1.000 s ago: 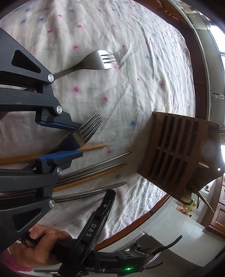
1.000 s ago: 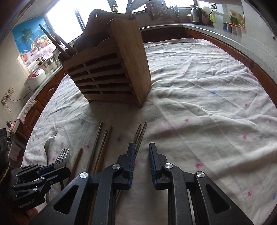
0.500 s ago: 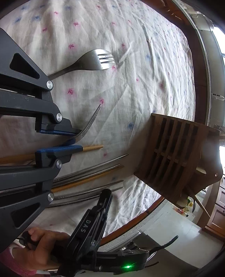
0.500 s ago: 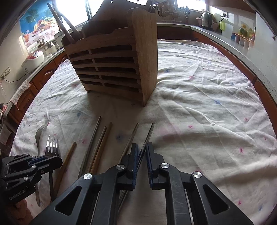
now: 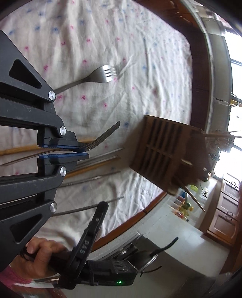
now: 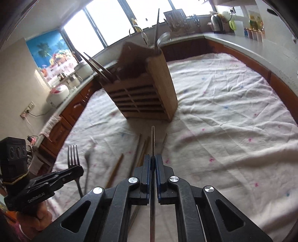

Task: Organize utensils
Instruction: 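Lift the fork and steel chopstick and carry both tools over the holder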

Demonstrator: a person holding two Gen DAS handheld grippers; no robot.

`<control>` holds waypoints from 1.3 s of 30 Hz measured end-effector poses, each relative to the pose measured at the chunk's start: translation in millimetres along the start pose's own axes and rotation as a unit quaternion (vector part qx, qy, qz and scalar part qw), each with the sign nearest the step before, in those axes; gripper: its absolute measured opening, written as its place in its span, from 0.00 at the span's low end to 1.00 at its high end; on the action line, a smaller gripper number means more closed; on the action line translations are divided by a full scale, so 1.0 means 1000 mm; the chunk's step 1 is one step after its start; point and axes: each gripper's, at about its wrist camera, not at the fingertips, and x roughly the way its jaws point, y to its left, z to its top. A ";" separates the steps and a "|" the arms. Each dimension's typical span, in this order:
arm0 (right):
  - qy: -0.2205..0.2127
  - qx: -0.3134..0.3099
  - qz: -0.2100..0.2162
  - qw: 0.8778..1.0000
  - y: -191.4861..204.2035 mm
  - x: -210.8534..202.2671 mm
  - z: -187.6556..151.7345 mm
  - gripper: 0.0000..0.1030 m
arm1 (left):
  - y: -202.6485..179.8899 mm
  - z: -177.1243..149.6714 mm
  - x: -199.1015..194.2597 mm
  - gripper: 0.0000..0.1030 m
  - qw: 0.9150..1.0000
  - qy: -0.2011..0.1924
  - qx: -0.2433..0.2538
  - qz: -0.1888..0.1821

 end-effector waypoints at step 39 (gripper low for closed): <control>-0.161 -0.027 0.013 0.986 0.039 -0.112 0.017 0.05 | -0.040 -0.037 -0.150 0.01 0.984 -0.154 0.055 0.064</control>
